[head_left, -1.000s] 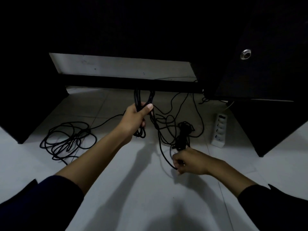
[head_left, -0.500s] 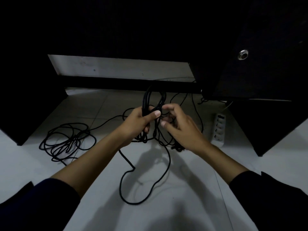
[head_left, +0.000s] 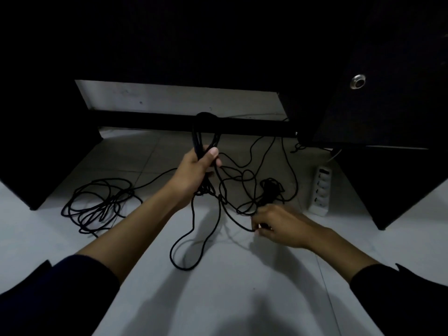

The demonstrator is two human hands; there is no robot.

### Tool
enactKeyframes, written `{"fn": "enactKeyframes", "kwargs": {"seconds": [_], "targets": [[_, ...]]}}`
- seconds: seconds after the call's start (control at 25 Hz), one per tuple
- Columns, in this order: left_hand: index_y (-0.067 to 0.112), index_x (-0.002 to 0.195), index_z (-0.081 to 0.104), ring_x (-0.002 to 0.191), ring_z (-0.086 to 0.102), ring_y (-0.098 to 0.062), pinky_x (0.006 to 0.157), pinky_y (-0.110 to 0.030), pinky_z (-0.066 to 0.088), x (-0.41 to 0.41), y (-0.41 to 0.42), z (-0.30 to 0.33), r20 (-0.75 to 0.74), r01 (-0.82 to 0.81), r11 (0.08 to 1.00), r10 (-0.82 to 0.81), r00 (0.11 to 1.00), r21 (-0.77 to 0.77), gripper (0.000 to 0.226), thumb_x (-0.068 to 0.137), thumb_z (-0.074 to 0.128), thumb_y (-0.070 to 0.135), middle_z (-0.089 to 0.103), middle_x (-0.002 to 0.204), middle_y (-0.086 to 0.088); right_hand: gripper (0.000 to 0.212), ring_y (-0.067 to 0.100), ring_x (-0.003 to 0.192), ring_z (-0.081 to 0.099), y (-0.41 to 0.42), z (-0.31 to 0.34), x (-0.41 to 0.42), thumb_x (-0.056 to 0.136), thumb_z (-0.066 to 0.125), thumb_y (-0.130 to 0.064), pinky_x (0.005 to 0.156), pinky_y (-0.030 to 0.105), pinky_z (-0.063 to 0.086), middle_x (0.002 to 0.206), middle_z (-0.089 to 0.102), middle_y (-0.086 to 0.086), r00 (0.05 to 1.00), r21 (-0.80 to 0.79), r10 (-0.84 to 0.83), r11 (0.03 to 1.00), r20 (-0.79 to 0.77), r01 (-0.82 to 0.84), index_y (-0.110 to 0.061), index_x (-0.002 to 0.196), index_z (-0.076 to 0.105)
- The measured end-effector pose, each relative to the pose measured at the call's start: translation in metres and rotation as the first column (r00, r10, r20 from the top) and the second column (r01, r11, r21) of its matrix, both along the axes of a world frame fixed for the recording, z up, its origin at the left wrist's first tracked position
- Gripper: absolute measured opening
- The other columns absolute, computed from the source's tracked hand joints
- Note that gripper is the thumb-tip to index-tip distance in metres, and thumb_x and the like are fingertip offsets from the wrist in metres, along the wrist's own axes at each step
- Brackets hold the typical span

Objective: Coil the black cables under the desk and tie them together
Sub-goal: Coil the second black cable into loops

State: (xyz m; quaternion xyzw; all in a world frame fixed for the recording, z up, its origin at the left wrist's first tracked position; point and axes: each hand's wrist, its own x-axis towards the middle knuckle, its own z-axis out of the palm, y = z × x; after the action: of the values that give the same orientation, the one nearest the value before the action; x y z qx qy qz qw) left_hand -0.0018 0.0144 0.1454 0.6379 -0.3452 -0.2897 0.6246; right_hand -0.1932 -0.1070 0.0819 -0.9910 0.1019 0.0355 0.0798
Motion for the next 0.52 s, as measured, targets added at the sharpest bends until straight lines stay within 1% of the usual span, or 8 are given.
{"fn": "enactKeyframes", "kwargs": {"seconds": [0.08, 0.16, 0.24, 0.28, 0.32, 0.36, 0.44, 0.52], "targets": [[0.014, 0.09, 0.047, 0.07, 0.065, -0.009, 0.058, -0.019, 0.05, -0.001, 0.0, 0.001, -0.119, 0.05, 0.997, -0.056, 0.991, -0.054, 0.015, 0.102, 0.043, 0.023, 0.054, 0.072, 0.003, 0.015, 0.018, 0.096, 0.057, 0.004, -0.015, -0.001, 0.091, 0.056, -0.028, 0.071, 0.029, 0.042, 0.101, 0.061, -0.003, 0.987, -0.025, -0.02, 1.0, -0.159, 0.016, -0.022, 0.101, 0.066], [0.016, 0.092, 0.044, 0.055, 0.054, -0.011, 0.054, -0.024, 0.049, -0.002, -0.003, 0.001, -0.195, 0.082, 0.993, -0.097, 0.976, -0.086, 0.012, 0.102, 0.043, 0.022, 0.047, 0.068, 0.003, 0.014, 0.018, 0.096, 0.058, 0.006, -0.024, 0.0, 0.091, 0.056, -0.027, 0.074, 0.03, 0.046, 0.103, 0.063, -0.003, 0.976, 0.03, -0.043, 0.998, -0.211, 0.051, -0.023, 0.1, 0.067], [0.018, 0.09, 0.042, 0.047, 0.04, -0.008, 0.049, -0.024, 0.041, -0.006, -0.005, 0.001, -0.214, 0.122, 0.989, -0.138, 0.967, -0.084, 0.013, 0.102, 0.042, 0.021, 0.041, 0.067, 0.002, 0.012, 0.011, 0.088, 0.059, 0.006, -0.016, 0.005, 0.094, 0.056, -0.028, 0.077, 0.032, 0.05, 0.096, 0.063, -0.007, 0.981, 0.262, -0.195, 0.946, -0.003, 0.189, -0.023, 0.096, 0.067], [0.018, 0.088, 0.042, 0.045, 0.036, -0.007, 0.046, -0.022, 0.037, -0.009, -0.007, 0.0, -0.224, 0.143, 0.987, -0.155, 0.962, -0.072, 0.015, 0.103, 0.041, 0.02, 0.04, 0.066, 0.002, 0.011, 0.009, 0.086, 0.059, 0.009, -0.004, 0.01, 0.095, 0.057, -0.029, 0.077, 0.03, 0.049, 0.093, 0.062, -0.009, 0.932, 0.44, -0.329, 0.867, 0.151, 0.235, -0.023, 0.096, 0.067], [0.018, 0.087, 0.042, 0.044, 0.034, -0.007, 0.044, -0.021, 0.035, -0.012, -0.008, 0.0, -0.229, 0.166, 0.985, -0.174, 0.958, -0.057, 0.015, 0.103, 0.041, 0.02, 0.039, 0.065, 0.003, 0.015, 0.007, 0.088, 0.06, 0.012, 0.013, 0.016, 0.096, 0.055, -0.034, 0.078, 0.027, 0.048, 0.096, 0.062, -0.009, 0.85, 0.624, -0.467, 0.747, 0.244, 0.231, -0.024, 0.1, 0.066], [0.018, 0.088, 0.044, 0.043, 0.033, -0.006, 0.043, -0.02, 0.033, -0.015, -0.008, -0.001, -0.225, 0.196, 0.98, -0.201, 0.953, -0.044, 0.016, 0.103, 0.04, 0.019, 0.038, 0.064, 0.003, 0.026, 0.005, 0.094, 0.06, 0.015, 0.03, 0.024, 0.096, 0.051, -0.041, 0.082, 0.025, 0.047, 0.104, 0.062, -0.009, 0.791, 0.769, -0.557, 0.612, 0.254, 0.184, -0.024, 0.109, 0.065], [0.015, 0.091, 0.048, 0.043, 0.031, -0.006, 0.042, -0.019, 0.032, -0.021, -0.008, -0.002, -0.198, 0.269, 0.962, -0.271, 0.942, -0.036, 0.016, 0.103, 0.039, 0.02, 0.038, 0.063, 0.003, 0.048, 0.007, 0.106, 0.061, 0.021, 0.058, 0.041, 0.091, 0.043, -0.058, 0.092, 0.028, 0.048, 0.112, 0.064, -0.008, 0.79, 0.917, -0.585, 0.392, 0.185, 0.076, -0.027, 0.122, 0.062], [0.012, 0.094, 0.048, 0.043, 0.03, -0.005, 0.042, -0.018, 0.031, -0.025, -0.009, 0.0, -0.188, 0.335, 0.941, -0.338, 0.922, -0.048, 0.016, 0.104, 0.038, 0.02, 0.037, 0.064, 0.002, 0.06, 0.019, 0.093, 0.066, 0.027, 0.072, 0.055, 0.082, 0.048, -0.067, 0.091, 0.041, 0.053, 0.088, 0.069, -0.003, 0.806, 0.978, -0.576, 0.207, 0.134, -0.015, -0.022, 0.117, 0.066]]}}
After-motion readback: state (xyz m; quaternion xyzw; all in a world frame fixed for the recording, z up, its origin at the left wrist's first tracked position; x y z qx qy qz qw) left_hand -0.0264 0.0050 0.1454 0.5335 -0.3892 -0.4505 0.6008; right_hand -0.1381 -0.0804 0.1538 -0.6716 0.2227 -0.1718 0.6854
